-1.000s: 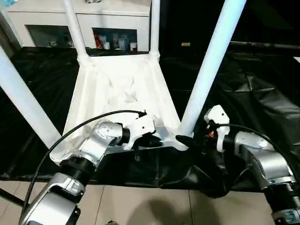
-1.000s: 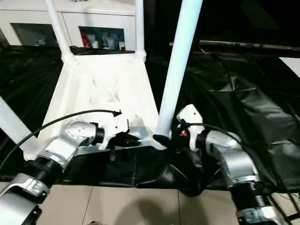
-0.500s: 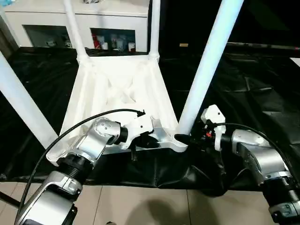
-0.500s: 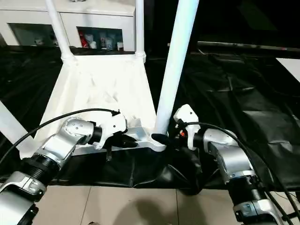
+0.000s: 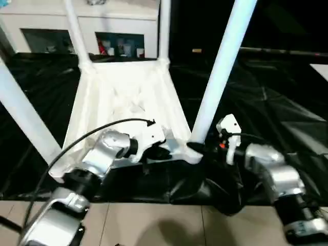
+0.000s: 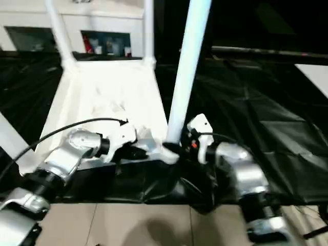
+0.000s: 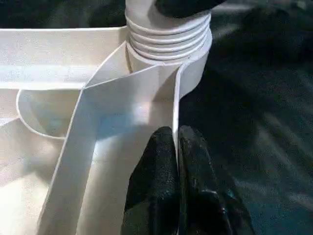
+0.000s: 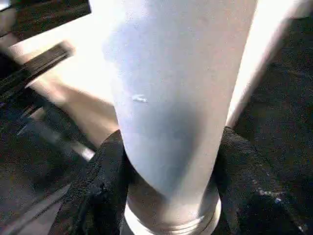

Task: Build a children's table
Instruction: Rotate leg to tighten

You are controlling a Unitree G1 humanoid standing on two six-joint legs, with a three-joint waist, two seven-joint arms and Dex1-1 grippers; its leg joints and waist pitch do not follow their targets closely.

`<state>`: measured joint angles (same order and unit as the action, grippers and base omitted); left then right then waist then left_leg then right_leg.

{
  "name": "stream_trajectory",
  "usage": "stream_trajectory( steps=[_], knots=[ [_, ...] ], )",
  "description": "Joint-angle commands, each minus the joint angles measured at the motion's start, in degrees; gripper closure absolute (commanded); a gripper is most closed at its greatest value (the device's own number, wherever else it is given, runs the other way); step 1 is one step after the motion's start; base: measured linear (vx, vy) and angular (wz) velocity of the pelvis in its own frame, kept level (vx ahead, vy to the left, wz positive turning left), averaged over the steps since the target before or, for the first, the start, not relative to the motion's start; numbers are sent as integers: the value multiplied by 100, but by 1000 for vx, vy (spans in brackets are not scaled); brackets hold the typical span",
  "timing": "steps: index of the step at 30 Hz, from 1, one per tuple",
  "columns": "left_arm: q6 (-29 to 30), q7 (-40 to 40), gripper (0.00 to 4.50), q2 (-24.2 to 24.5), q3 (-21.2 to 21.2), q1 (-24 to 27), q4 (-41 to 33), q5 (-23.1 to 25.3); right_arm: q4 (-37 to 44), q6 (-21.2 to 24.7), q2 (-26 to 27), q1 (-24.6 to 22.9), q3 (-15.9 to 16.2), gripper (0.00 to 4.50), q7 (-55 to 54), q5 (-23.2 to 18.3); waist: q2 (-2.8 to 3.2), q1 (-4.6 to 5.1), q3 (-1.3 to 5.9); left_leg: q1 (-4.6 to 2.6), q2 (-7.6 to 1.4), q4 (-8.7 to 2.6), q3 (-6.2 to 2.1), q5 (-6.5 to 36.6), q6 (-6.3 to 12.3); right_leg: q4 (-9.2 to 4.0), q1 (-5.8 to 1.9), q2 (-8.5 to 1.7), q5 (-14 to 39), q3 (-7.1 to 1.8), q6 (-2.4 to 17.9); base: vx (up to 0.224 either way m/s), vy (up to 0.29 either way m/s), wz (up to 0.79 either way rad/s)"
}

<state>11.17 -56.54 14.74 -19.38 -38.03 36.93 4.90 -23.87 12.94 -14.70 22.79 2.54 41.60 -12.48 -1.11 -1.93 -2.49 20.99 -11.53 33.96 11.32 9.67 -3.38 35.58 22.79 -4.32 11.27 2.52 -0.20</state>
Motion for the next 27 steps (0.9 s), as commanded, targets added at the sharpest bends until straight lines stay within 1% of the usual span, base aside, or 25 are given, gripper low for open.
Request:
stream_trajectory(
  steps=[1,2,4,5,6,8,9,10,11,12,13,14,15,16,17,18,19,20,21,22,23,24,25,26,27],
  knots=[
    [272,516,450,-214,-79,1,459,191,-307,324,275,-158,-24,241,-673,117,28,-2,224,-119,-130,-454,-170,2399,-159,-700,-80,-357,3160,-172,682,0,0,0],
    [316,1021,450,-516,-56,-205,787,276,-349,383,654,-144,-51,241,-1348,259,32,26,225,-126,-132,-474,-194,2544,-197,-734,-84,-359,3287,-147,625,-54,27,-9],
    [324,1262,450,-656,-42,-310,944,310,-395,369,840,-102,-64,241,-1723,357,30,59,231,-173,-124,-490,-241,2795,-299,-783,-71,-362,3483,-83,514,0,0,0],
    [318,1542,450,-862,-92,-479,1146,418,-539,355,1182,38,-79,241,-2270,450,54,65,224,-176,-124,-502,-262,2906,-306,-795,-81,-362,3520,-61,487,-46,52,-14],
    [315,1609,450,-915,-101,-523,1195,450,-585,348,1269,83,-78,241,-2392,467,76,100,208,-185,-125,-529,-288,3134,-322,-838,-82,-363,3562,-19,448,-46,52,-14],
    [270,1666,450,-980,-154,-619,1313,524,-653,284,1414,197,30,241,-2482,557,173,193,170,-263,-134,-599,-401,3898,-348,-961,-138,-327,3450,181,347,-49,59,-14],
    [227,1677,450,-989,-174,-652,1354,548,-661,225,1449,239,96,241,-2467,603,198,209,165,-292,-151,-636,-432,4130,-372,-974,-162,-314,3333,231,340,-46,58,-14],
    [195,1658,450,-997,-171,-684,1401,547,-647,168,1478,260,138,241,-2439,631,255,238,144,-358,-201,-738,-467,4650,-408,-950,-219,-261,2927,345,390,-26,56,-8],
    [195,1658,450,-997,-171,-684,1401,547,-647,168,1478,260,138,241,-2439,631,236,260,140,-320,-233,-803,-479,4806,-400,-879,-292,-245,2662,365,415,0,0,0],
    [178,1646,450,-1003,-163,-702,1430,540,-625,136,1490,262,155,241,-2420,645,264,200,150,-263,-300,-946,-453,4961,-398,-655,-401,-262,2169,294,548,0,0,0],
    [114,1631,450,-980,-154,-727,1483,553,-567,76,1482,250,166,241,-2306,642,218,205,159,-275,-283,-935,-418,4897,-376,-661,-376,-282,2122,254,588,0,0,0],
    [67,1628,450,-965,-147,-748,1527,568,-529,39,1480,241,167,241,-2231,642,80,240,77,-601,-36,-557,-320,4431,-276,-1251,-2,-413,3729,406,351,0,0,0],
    [-36,1496,450,-891,-131,-747,1563,558,-425,-64,1387,227,181,241,-1968,593,50,269,70,-633,35,-415,-306,4105,-186,-1374,-3,-442,4253,518,141,0,0,0],
    [-93,1447,450,-865,-127,-744,1574,558,-388,-101,1346,223,186,209,-1876,575,112,276,74,-621,36,-308,-312,3649,-94,-1517,-122,-506,4595,723,-149,0,0,0],
    [-135,1416,450,-850,-122,-744,1588,560,-368,-127,1320,222,189,189,-1823,564,145,303,93,-511,-19,-374,-348,3597,-86,-1462,-268,-503,4384,810,-242,79,58,-16],
    [-240,1287,450,-762,-129,-716,1567,563,-277,-184,1173,208,173,176,-1580,498,280,244,107,-62,-361,-847,-496,4266,-152,-651,-780,-463,2974,631,-75,79,58,-16],
    [-348,1140,450,-674,-121,-687,1548,543,-191,-221,1012,200,131,176,-1344,433,327,-85,46,267,-460,-1360,-352,5416,-287,220,-890,-196,1114,402,201,69,15,10],
    [-343,1047,450,-603,-107,-669,1531,526,-129,-239,873,199,106,175,-1160,395,-62,49,231,-471,-229,-909,-231,4408,-40,-182,-289,-347,1539,39,274,97,-100,19],
    [-510,813,450,-448,-131,-635,1483,511,-10,-217,573,196,73,156,-754,330,-222,-64,133,-534,-22,-490,-265,3601,-114,-725,-17,-551,3545,-29,168,97,-100,19],
    [-520,669,450,-339,-134,-615,1441,494,88,-108,360,190,64,143,-459,261,-215,-180,211,-230,32,-68,-247,1609,199,-1016,-223,-991,5065,-284,158,151,-108,-18],
    [-520,669,450,-339,-134,-615,1441,494,88,-108,360,190,64,135,-459,261,-162,-277,288,33,-76,-249,-324,902,290,-827,-504,-974,4336,-326,248,97,-41,-29],
    [-529,599,450,-287,-130,-611,1435,486,138,-41,258,186,59,130,-308,224,-81,-287,266,124,-117,-493,-306,467,186,-660,-424,-603,2941,-116,423,97,-41,-29],
    [-686,252,450,-124,-155,-563,1334,443,314,88,-81,120,157,130,226,181,-2,-264,325,56,-159,-519,-320,408,175,-469,-395,-470,1363,-64,735,69,-19,-16],
    [-822,2,450,-15,-169,-513,1223,392,423,144,-290,65,230,130,543,159,12,-262,375,56,-140,-439,-294,280,260,-345,-414,-397,15,-73,1048,74,-11,-7],
    [-894,-280,450,81,-175,-454,1091,311,520,212,-462,15,282,130,809,117,4,-259,398,44,-124,-396,-270,164,336,-288,-426,-371,-600,-84,1193,74,-11,-7]
  ],
)
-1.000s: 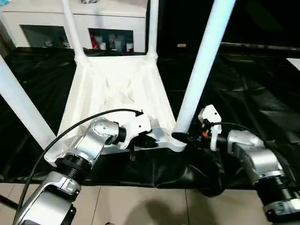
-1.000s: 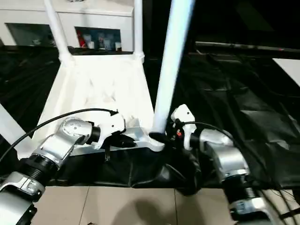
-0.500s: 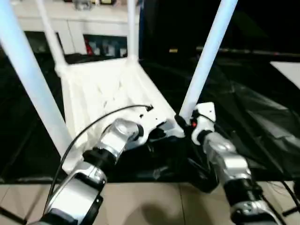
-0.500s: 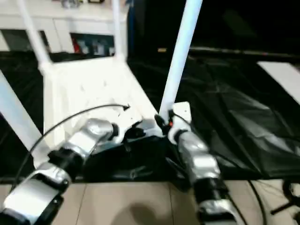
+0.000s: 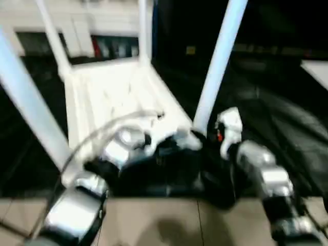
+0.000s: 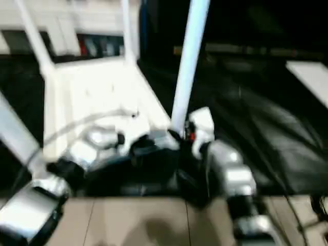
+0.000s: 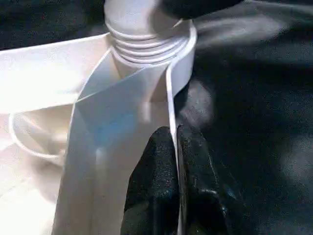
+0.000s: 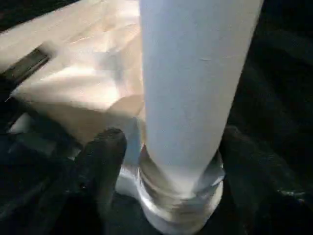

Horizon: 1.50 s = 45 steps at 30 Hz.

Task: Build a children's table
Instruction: Rotate leg to tighten

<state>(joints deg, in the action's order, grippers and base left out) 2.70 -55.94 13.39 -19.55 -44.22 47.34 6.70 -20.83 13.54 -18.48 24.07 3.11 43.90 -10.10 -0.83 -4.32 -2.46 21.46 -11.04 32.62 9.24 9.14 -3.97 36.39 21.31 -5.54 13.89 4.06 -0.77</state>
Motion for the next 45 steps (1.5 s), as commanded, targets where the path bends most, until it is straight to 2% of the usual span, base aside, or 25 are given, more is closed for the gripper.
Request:
stream_trajectory(
  steps=[1,2,3,4,5,8,9,10,11,15,19,22,24,27,28,29,30,33,45],
  knots=[
    [-1,-664,450,326,-159,238,-137,28,303,181,-271,-168,288,130,856,-138,-20,-17,419,6,-143,-217,-31,0,621,-298,-301,-225,-1783,-240,1487,69,-15,-5],
    [-7,-867,450,406,-179,302,-294,-32,321,115,-379,-196,338,130,982,-91,-11,-22,429,18,-134,-193,-15,-133,782,-269,-307,-218,-2276,-227,1601,52,-15,-3],
    [-13,-918,450,427,-185,318,-334,-45,324,93,-408,-203,351,130,1014,-76,-7,-25,435,-2,-141,-177,-2,-137,831,-264,-287,-223,-2390,-229,1662,52,-15,-3],
    [-57,-1124,450,483,-207,379,-460,-117,320,69,-444,-211,363,130,1061,-65,-23,-9,430,7,-140,-174,8,-111,866,-260,-284,-220,-2436,-231,1711,0,0,0],
    [86,-1477,450,606,-263,486,-721,-216,279,56,-491,-203,383,130,1129,-58,-39,-27,413,3,-161,-194,28,66,863,-280,-284,-231,-2151,-217,1786,0,0,0],
    [127,-1651,450,727,-305,565,-921,-229,179,-50,-550,-161,471,130,1199,43,-6,-54,394,-37,-214,-221,40,316,743,-309,-259,-237,-1488,-227,1805,0,0,0],
    [129,-1704,450,760,-304,591,-986,-250,127,-76,-533,-118,471,130,1175,59,14,-76,379,-64,-231,-231,50,461,684,-334,-228,-243,-1254,-238,1807,0,0,0],
    [157,-1783,450,796,-307,623,-1065,-285,85,-83,-509,-73,474,130,1165,60,-29,-74,366,-60,-238,-251,53,588,614,-341,-235,-254,-1018,-246,1793,0,0,0],
    [218,-1954,450,874,-347,687,-1233,-336,45,-110,-478,-13,503,130,1155,68,-11,-70,355,-55,-240,-274,52,703,526,-360,-235,-263,-757,-244,1738,0,0,0],
    [287,-2001,450,908,-342,776,-1440,-338,23,-178,-496,4,638,130,1297,127,-16,-40,341,-60,-239,-288,59,848,363,-391,-226,-266,-454,-268,1623,0,0,0],
    [357,-1952,450,874,-318,805,-1512,-321,-87,-320,-457,40,723,130,1290,209,-30,-47,358,-58,-224,-261,71,652,385,-366,-223,-262,-685,-276,1626,0,0,0],
    [360,-1877,450,862,-314,799,-1487,-310,-161,-350,-349,120,655,130,1329,64,-32,-46,366,-49,-212,-248,70,541,463,-346,-231,-247,-879,-271,1650,0,0,0],
    [378,-1844,450,860,-316,802,-1491,-300,-180,-380,-331,138,662,130,1382,30,-12,-43,364,-51,-214,-247,67,571,467,-348,-229,-250,-846,-267,1660,0,0,0],
    [387,-1811,450,849,-315,797,-1480,-270,-252,-425,-339,153,719,130,1464,69,-20,-37,367,-53,-216,-245,69,613,445,-350,-232,-245,-805,-268,1672,0,0,0],
    [392,-1812,450,849,-314,796,-1479,-266,-295,-445,-330,162,722,147,1460,75,-34,-38,373,-54,-215,-238,72,579,458,-345,-234,-245,-863,-270,1679,0,0,0],
    [393,-1808,450,848,-311,796,-1476,-262,-325,-457,-322,167,720,147,1468,72,-22,-42,374,-57,-215,-237,70,557,475,-340,-231,-245,-893,-267,1691,0,0,0],
    [388,-1794,450,848,-305,796,-1468,-256,-355,-471,-312,174,712,167,1475,63,-17,-42,376,-55,-212,-232,72,552,480,-339,-231,-247,-908,-269,1698,0,0,0],
    [336,-1757,450,850,-307,797,-1414,-225,-419,-527,-271,201,710,173,1541,31,-22,-35,376,-49,-212,-232,71,568,493,-341,-236,-251,-880,-266,1707,0,0,0],
    [322,-1733,450,846,-295,815,-1378,-200,-492,-644,-241,180,732,177,1707,20,-35,-38,384,-55,-213,-220,74,541,524,-327,-237,-241,-911,-264,1735,0,0,0]
  ],
)
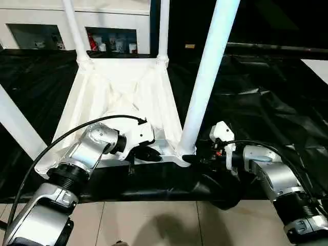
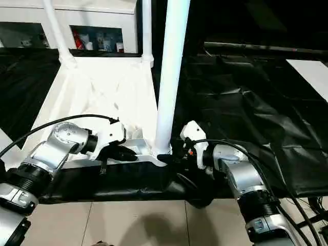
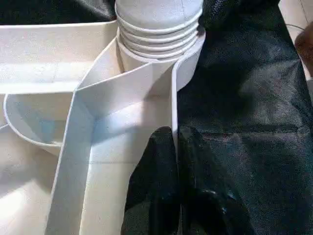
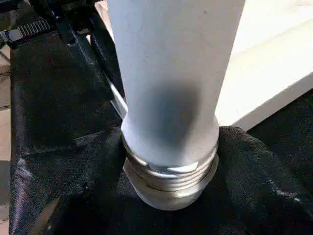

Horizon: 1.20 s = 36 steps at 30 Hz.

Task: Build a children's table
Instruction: Rotate leg to tighten

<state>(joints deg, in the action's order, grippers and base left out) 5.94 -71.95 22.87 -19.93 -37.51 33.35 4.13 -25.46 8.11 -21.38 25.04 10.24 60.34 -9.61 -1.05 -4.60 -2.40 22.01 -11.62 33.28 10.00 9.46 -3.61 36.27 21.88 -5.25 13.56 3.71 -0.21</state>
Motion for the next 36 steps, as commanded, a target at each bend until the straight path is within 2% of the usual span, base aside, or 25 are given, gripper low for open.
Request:
stream_trajectory(
  steps=[1,4,5,6,9,13,23,31,36],
  knots=[
    [1,-137,450,-102,-258,146,19,56,-29,-111,48,82,21,177,58,-21,-11,-10,378,-109,-155,-286,-3,501,493,-313,-293,-269,-885,-228,1678,0,0,0],
    [18,-172,450,-108,-269,154,3,50,-57,-240,17,89,42,177,-28,95,-14,-12,378,-106,-152,-284,0,526,487,-318,-292,-275,-844,-229,1670,0,0,0],
    [4,-156,450,-110,-266,152,6,57,-77,-156,53,110,-22,177,-39,15,-15,-12,377,-110,-150,-286,2,542,487,-321,-292,-271,-829,-230,1673,0,0,0],
    [-5,-145,450,-110,-264,151,7,61,-90,-90,81,126,-71,122,-45,-47,-13,-11,378,-108,-152,-285,-1,540,486,-319,-295,-272,-828,-230,1671,0,0,0],
    [-18,-126,450,-113,-266,141,25,77,-127,-153,81,177,-72,98,-53,-14,-9,-10,380,-113,-156,-284,0,530,486,-314,-286,-269,-842,-228,1681,0,0,0],
    [-37,-115,450,-104,-276,133,46,103,-170,-272,88,219,-64,98,-170,86,7,-50,387,-129,-162,-274,4,487,489,-306,-272,-269,-923,-229,1697,0,0,0],
    [-113,-45,450,-81,-268,98,159,181,-271,-362,53,220,19,98,-24,171,4,-46,381,-113,-159,-287,-6,588,422,-310,-288,-269,-831,-224,1645,0,0,0],
    [-139,-40,450,-74,-244,81,196,191,-277,-296,98,181,37,171,14,147,8,-46,381,-114,-158,-285,-6,608,437,-309,-285,-271,-843,-223,1660,0,0,0],
    [-95,-14,450,-99,-210,91,197,170,-276,-204,198,93,-78,180,-148,57,6,-48,383,-111,-153,-282,-4,606,423,-308,-286,-273,-857,-227,1662,0,0,0]
  ],
)
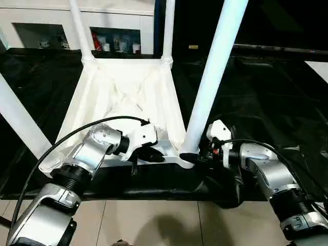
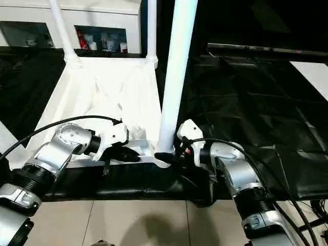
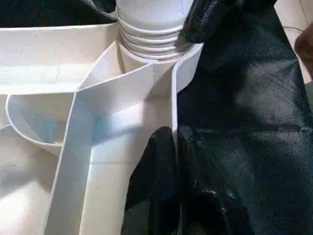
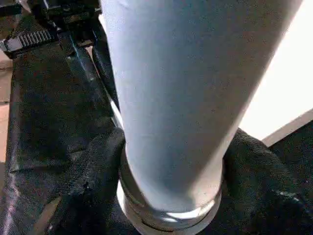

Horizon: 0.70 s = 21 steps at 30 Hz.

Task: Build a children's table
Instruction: Rotate leg to tighten

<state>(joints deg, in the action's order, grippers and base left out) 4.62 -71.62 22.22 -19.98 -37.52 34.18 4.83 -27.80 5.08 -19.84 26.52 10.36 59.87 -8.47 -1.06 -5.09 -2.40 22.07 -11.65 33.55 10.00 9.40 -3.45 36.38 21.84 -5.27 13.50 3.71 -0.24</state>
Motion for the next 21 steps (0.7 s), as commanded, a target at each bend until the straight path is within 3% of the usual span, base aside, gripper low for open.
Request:
stream_trajectory(
  steps=[1,3,8,13,14,15,16,17,18,19,21],
  knots=[
    [37,-47,450,-33,-206,93,115,100,-42,99,43,-54,-90,180,-101,-57,2,3,384,-116,-148,-306,-3,615,408,-318,-285,-271,-846,-229,1663,0,0,0],
    [122,2,450,-91,-188,99,155,83,-124,183,238,-106,-282,182,-533,-137,14,12,363,-121,-157,-325,-4,759,351,-339,-267,-274,-625,-230,1643,0,0,0],
    [122,2,450,-91,-188,99,155,83,-124,183,238,-106,-282,182,-533,-137,23,35,331,-152,-171,-377,-18,1273,70,-424,-240,-292,261,-246,1481,0,0,0],
    [195,113,450,-157,-161,89,207,85,-197,176,335,-126,-334,182,-815,-87,23,45,341,-128,-157,-367,-14,1093,81,-394,-240,-281,-62,-252,1477,0,0,0],
    [395,1125,450,-693,-27,-154,704,195,-586,281,865,35,-496,183,-2190,143,33,73,341,-126,-162,-369,-12,1072,60,-377,-225,-273,-109,-253,1487,0,0,0],
    [429,1325,450,-801,0,-210,802,213,-664,286,967,78,-512,183,-2425,187,33,89,323,-151,-150,-371,3,1083,10,-402,-186,-269,-57,-260,1514,0,0,0],
    [640,2779,450,-1574,169,-629,1513,370,-1230,283,1711,404,-596,183,-4088,512,23,129,288,-155,-138,-391,-3,1321,-208,-441,-149,-274,481,-260,1465,0,0,0],
    [667,3140,450,-1762,200,-742,1692,420,-1369,259,1900,498,-596,183,-4466,593,-4,156,282,-188,-130,-432,-60,1734,-471,-491,-180,-315,1370,-238,1282,-63,9,-6],
    [615,3188,450,-1800,185,-789,1734,441,-1423,228,1979,549,-598,183,-4514,576,-13,170,288,-209,-120,-430,-56,1859,-492,-532,-171,-323,1675,-242,1173,-63,9,-6],
    [577,3154,450,-1800,175,-800,1728,444,-1430,214,2017,567,-604,183,-4495,564,-13,172,279,-192,-119,-437,-57,1921,-367,-603,-181,-340,1817,-256,1039,0,0,0],
    [565,3100,450,-1794,177,-798,1702,430,-1419,190,2032,571,-590,183,-4448,570,-6,179,291,-150,-128,-460,-65,1791,-201,-612,-217,-322,1544,-253,976,0,0,0]
  ],
)
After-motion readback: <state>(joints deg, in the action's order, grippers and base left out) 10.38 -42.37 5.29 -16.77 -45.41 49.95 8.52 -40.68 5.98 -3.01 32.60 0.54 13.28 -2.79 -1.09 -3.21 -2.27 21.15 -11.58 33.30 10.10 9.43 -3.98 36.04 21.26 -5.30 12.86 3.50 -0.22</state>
